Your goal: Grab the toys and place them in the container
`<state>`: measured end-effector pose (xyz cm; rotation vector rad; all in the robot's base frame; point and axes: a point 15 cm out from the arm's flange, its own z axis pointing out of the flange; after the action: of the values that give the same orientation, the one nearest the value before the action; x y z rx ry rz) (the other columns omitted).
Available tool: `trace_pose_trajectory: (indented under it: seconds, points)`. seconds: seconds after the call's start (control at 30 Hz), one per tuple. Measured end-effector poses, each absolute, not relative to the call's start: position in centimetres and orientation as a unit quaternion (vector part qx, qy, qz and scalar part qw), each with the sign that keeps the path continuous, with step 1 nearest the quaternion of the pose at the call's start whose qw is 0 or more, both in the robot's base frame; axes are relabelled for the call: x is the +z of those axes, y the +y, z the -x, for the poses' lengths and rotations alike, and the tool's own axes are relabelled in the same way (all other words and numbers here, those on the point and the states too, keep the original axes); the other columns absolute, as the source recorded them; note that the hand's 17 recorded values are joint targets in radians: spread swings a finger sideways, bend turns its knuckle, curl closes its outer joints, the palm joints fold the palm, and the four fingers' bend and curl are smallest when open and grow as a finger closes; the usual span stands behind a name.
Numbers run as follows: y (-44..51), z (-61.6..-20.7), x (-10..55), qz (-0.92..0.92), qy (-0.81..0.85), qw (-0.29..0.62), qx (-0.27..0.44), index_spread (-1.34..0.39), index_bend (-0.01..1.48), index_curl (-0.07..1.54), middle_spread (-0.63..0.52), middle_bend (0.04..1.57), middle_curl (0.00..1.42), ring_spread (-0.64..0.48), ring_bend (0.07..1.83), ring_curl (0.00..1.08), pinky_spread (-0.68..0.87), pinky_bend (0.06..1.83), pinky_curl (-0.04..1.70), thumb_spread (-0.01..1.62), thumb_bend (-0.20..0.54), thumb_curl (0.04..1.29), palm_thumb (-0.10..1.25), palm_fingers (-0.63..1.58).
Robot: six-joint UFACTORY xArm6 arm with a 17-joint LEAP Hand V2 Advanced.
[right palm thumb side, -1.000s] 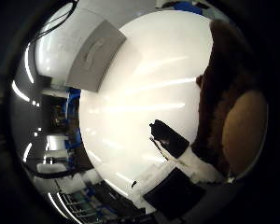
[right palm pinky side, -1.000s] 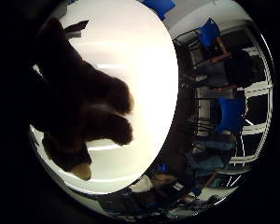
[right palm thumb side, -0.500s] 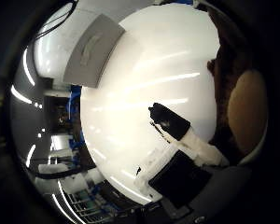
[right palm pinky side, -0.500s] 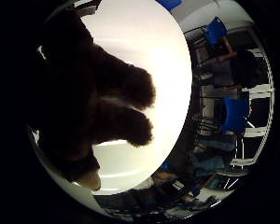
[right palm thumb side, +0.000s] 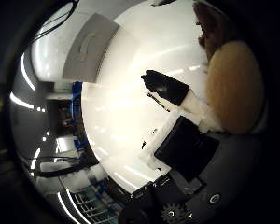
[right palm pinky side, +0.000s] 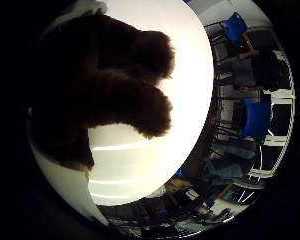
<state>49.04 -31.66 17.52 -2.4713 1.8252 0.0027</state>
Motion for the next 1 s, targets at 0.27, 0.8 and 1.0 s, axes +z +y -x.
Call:
trace_pose_trajectory:
  seconds: [0.27, 0.8, 1.0]
  points:
    - [-31.7, -48.1, 18.5, 0.799, 0.6, 0.042, 0.011, -0.36, 0.39, 0.35, -0.18, 0.94, 0.58, -0.24, 1.13, 0.46, -0.48, 1.1, 0.39, 1.16, -0.009, 0.36, 0.69, 1.34]
    - [-27.8, -44.4, 28.7, 0.779, 0.614, 0.115, 0.059, -0.22, 1.06, 0.72, -0.12, 1.33, 0.69, -0.18, 1.43, 0.61, -0.2, 1.37, 0.68, 1.14, -0.011, 0.48, 0.99, 1.16]
    - [-24.7, -43.3, 36.0, 0.793, 0.596, 0.121, 0.046, -0.22, 1.06, 0.74, -0.11, 1.35, 0.68, -0.18, 1.45, 0.62, -0.19, 1.35, 0.74, 1.13, -0.013, 0.53, 1.0, 1.15]
